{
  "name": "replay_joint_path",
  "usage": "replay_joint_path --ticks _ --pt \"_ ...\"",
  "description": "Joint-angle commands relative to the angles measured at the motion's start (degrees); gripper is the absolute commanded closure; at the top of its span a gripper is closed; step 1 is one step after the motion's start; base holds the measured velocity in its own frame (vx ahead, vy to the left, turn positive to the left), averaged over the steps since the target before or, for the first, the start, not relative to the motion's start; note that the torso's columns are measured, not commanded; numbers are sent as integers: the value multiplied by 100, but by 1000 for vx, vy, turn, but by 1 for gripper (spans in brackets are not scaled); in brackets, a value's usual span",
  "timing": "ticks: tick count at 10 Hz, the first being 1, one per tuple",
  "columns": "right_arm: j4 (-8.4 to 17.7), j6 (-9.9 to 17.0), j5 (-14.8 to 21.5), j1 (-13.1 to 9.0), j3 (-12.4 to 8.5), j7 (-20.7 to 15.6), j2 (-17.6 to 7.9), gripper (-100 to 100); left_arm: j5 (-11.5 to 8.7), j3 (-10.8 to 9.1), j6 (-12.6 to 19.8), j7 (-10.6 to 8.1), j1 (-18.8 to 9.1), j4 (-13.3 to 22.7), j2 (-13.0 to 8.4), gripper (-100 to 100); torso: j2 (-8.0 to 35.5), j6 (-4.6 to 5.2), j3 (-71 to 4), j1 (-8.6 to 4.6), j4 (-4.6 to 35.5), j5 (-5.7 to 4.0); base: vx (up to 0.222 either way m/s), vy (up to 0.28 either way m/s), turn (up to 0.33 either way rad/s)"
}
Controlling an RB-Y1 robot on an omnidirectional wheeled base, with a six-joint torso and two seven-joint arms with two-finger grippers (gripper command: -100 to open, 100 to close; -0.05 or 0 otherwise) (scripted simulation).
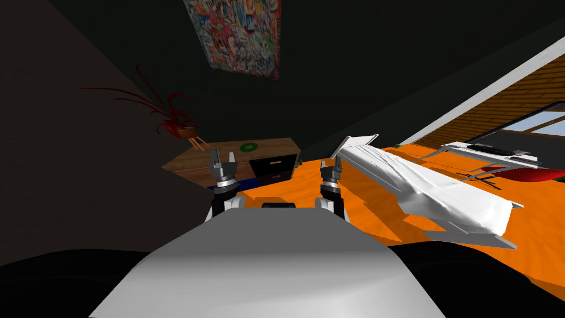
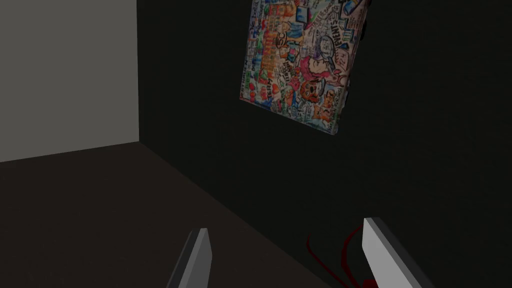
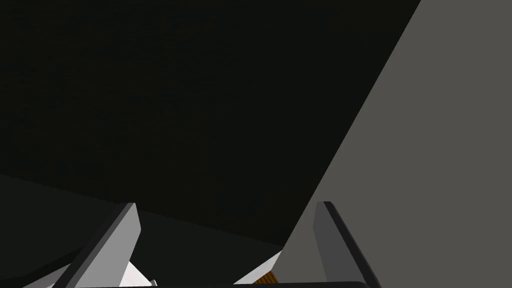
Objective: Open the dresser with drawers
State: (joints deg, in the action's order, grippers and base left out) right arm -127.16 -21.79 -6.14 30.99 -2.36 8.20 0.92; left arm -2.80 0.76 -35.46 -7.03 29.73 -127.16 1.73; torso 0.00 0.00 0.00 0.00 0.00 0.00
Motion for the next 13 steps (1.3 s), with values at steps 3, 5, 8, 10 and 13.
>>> replay_joint_path --ticks 3,5,8,10,13 --pt "-1 0 0 0 0 0 0 0 0 0 0 0 0 -1 0 0 1003 0 -2014 0 1006 0 0 0 0" --pt "-1 0 0 0 0 0 0 0 0 0 0 0 0 -1 0 0 1845 0 -3692 0 1846 0 0 0 0" --pt "-2 -1 0 0 0 0 0 0 0 0 -1 0 0 -2 0 0 3116 0 -6227 0 3114 0 0 0 0" --pt "-2 -1 0 0 0 0 0 0 -7 -6 9 -1 -21 83 -280 -100 3962 0 -7919 0 3960 0 9 -6 2" --pt "1 0 0 1 0 0 0 0 -31 -27 45 -2 -96 383 -783 -100 4210 0 -8459 -4 4218 -1 50 -28 7"
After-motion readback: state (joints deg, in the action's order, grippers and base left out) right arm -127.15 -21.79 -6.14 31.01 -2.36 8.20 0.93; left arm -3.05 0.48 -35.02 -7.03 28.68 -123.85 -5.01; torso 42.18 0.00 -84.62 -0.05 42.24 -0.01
